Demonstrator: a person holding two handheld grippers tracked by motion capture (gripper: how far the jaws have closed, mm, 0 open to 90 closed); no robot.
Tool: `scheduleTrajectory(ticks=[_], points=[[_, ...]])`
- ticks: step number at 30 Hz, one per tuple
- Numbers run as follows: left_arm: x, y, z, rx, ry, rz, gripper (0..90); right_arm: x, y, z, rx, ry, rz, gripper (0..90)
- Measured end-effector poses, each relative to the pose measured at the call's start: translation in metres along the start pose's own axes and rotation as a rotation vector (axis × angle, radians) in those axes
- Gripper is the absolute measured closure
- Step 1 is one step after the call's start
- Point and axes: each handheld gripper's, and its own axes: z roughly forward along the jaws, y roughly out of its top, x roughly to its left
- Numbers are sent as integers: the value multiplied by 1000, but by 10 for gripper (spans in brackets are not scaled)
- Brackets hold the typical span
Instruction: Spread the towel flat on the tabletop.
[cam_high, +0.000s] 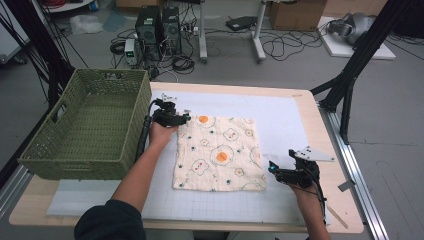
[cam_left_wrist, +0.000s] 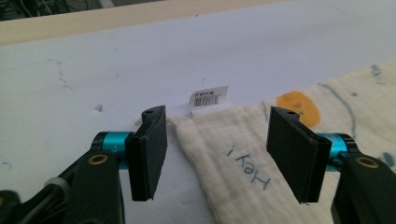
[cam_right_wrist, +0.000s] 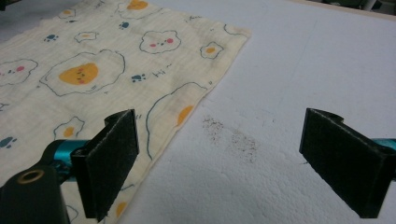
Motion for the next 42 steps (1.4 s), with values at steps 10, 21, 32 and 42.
scheduleTrajectory(ticks=[10, 21, 32, 42], points=[[-6, -9, 12, 52, 17, 62, 629, -1, 3, 5, 8, 17, -9, 111], [-10, -11, 12, 38, -8, 39, 851, -21, 27, 48, 96, 46, 16, 111], [-9, -11, 12, 33, -18, 30, 859, -34, 54, 110, 197, 81, 4, 115], [-8, -11, 12, 32, -23, 24, 862, -43, 58, 143, 175, 25, 82, 310]])
